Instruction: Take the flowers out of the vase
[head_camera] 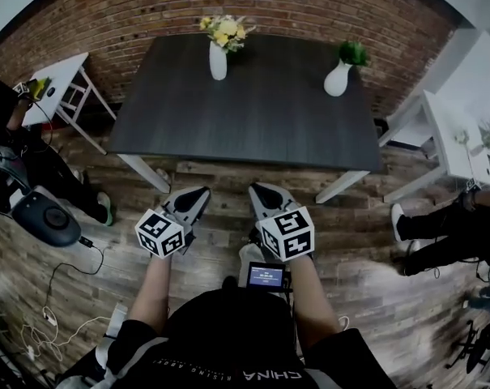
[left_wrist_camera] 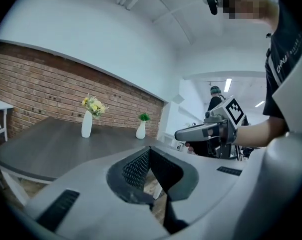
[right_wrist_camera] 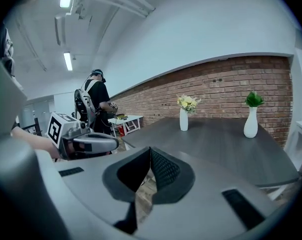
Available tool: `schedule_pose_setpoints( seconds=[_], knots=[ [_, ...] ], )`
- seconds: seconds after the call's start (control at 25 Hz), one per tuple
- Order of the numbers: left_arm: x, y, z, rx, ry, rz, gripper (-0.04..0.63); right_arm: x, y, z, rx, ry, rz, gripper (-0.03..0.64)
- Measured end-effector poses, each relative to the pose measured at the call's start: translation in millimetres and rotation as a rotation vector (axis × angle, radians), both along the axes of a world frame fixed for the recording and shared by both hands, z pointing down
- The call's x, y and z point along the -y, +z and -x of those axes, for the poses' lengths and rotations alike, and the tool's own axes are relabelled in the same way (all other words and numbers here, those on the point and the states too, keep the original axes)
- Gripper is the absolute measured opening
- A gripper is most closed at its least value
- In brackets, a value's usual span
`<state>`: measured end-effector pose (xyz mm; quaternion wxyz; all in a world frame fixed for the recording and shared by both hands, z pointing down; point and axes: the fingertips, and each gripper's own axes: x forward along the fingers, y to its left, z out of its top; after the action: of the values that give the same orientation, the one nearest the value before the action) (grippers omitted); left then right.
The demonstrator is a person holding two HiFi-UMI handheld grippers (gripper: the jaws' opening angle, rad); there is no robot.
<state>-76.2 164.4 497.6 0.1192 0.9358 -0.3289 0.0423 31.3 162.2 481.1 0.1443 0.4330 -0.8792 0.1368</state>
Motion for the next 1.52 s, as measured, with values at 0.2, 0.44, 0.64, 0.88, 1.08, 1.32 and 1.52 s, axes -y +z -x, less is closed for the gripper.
schedule_pose_setpoints(
  seconds=[0.2,0.44,0.64,0.88,1.08,1.32,1.52],
  knots=[
    [82,-3,-9,0.033,-0.019,-0.01,0.003,87,2,-6,0.013,-0.027,-0.001,0.008],
    [185,-24,-16,0.046,-0.088,-0.022,0.003,190,-11,-20,0.008,-0.082,-0.003,0.008],
    [237,-24,-20,0.059,-0.129,-0.01,0.003,259,-2,-39,0.01,-0.061,0.025,0.008],
    [285,-3,-3,0.032,-0.176,0.044,0.003,304,21,-25,0.023,-0.1,0.074,0.008],
    [341,8,5,0.04,-0.134,0.054,0.003,354,29,-14,0.015,-0.071,0.085,0.008],
    [425,-4,17,0.057,-0.056,0.024,0.003,426,19,1,-0.016,-0.01,0.076,0.008],
    [465,-7,27,0.068,0.026,0.013,0.003,467,16,24,-0.015,0.026,0.077,0.008]
  ],
)
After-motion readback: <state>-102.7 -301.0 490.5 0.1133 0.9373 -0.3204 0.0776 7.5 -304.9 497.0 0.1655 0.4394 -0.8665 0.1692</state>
